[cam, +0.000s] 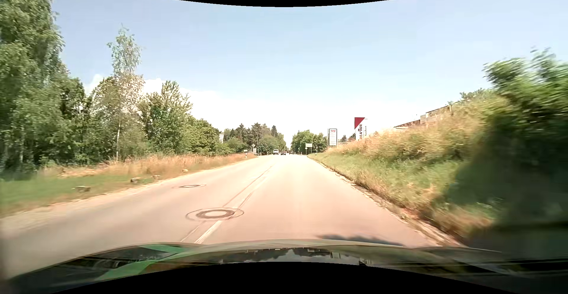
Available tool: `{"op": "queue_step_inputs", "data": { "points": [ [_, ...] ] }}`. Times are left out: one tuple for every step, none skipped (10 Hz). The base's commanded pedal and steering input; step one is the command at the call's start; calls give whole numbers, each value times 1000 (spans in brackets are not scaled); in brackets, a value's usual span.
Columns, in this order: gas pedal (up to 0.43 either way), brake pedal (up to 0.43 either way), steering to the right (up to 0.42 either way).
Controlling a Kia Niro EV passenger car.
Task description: Follow the waypoints while adhering to traffic rules and regulations
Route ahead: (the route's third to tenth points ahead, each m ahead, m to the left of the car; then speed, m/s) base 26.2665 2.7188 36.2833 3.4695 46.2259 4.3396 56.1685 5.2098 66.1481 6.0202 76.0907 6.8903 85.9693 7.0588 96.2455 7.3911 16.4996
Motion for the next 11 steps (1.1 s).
{"op": "queue_step_inputs", "data": {
  "points": [
    [197, 0, 3],
    [197, 0, 3],
    [209, 0, 2],
    [228, 0, 2],
    [228, 0, 1],
    [220, 0, 0],
    [189, 0, -1],
    [189, 0, -1],
    [197, 0, -1],
    [197, 0, -2],
    [177, 0, -3]
  ]
}}
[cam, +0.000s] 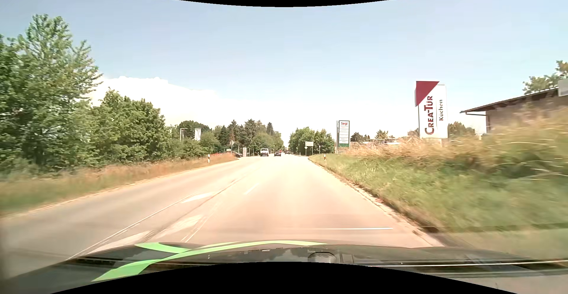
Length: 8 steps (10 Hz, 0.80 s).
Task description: Follow the waypoints while adhering to traffic rules and regulations
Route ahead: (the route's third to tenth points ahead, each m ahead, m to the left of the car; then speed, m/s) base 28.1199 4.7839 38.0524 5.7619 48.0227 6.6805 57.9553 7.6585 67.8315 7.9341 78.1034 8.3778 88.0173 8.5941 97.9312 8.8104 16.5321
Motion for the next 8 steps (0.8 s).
{"op": "queue_step_inputs", "data": {
  "points": [
    [157, 0, -4],
    [138, 0, -4],
    [138, 0, -5],
    [138, 0, -5],
    [138, 0, -5],
    [157, 0, -5],
    [177, 0, -4],
    [209, 0, -4]
  ]
}}
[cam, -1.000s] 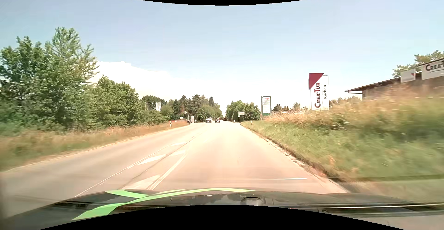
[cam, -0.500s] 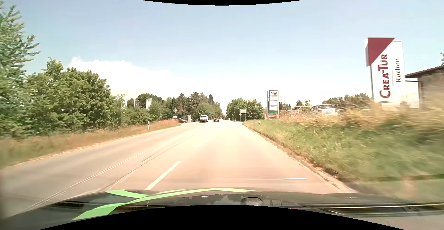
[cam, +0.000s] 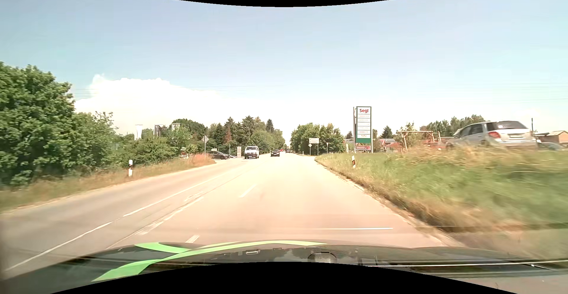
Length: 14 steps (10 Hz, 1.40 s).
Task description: Follow the waypoints while adhering to traffic rules and regulations
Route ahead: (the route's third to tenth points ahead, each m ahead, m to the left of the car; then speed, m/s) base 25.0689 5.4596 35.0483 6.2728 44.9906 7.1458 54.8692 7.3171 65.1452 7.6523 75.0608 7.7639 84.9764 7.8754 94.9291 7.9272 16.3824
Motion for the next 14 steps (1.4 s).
{"op": "queue_step_inputs", "data": {
  "points": [
    [220, 0, -4],
    [220, 0, -4],
    [220, 0, -4],
    [220, 0, -4],
    [189, 0, -4],
    [157, 0, -4],
    [157, 0, -4],
    [150, 0, -4],
    [157, 0, -7],
    [189, 0, -8],
    [197, 0, -8],
    [220, 0, -8],
    [228, 0, -8],
    [228, 0, -8]
  ]
}}
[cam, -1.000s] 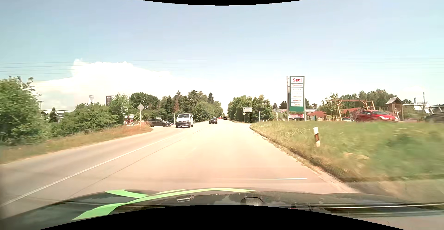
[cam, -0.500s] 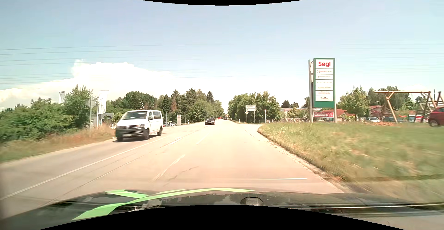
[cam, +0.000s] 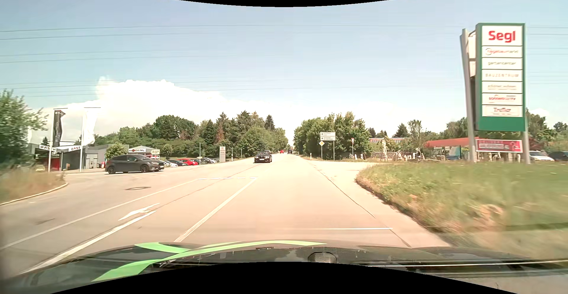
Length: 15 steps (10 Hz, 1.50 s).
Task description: Follow the waypoints while adhering to traffic rules and regulations
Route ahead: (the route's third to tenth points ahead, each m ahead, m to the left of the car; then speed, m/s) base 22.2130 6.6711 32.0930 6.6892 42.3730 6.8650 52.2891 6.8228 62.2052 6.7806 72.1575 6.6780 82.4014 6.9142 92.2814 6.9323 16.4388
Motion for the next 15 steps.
{"op": "queue_step_inputs", "data": {
  "points": [
    [209, 0, -9],
    [189, 0, -11],
    [177, 0, -11],
    [177, 0, -11],
    [189, 0, -10],
    [197, 0, -10],
    [197, 0, -10],
    [197, 0, -10],
    [189, 0, -10],
    [150, 0, -10],
    [130, 0, -10],
    [118, 0, -9],
    [118, 0, -7],
    [110, 0, -6],
    [110, 0, -5]
  ]
}}
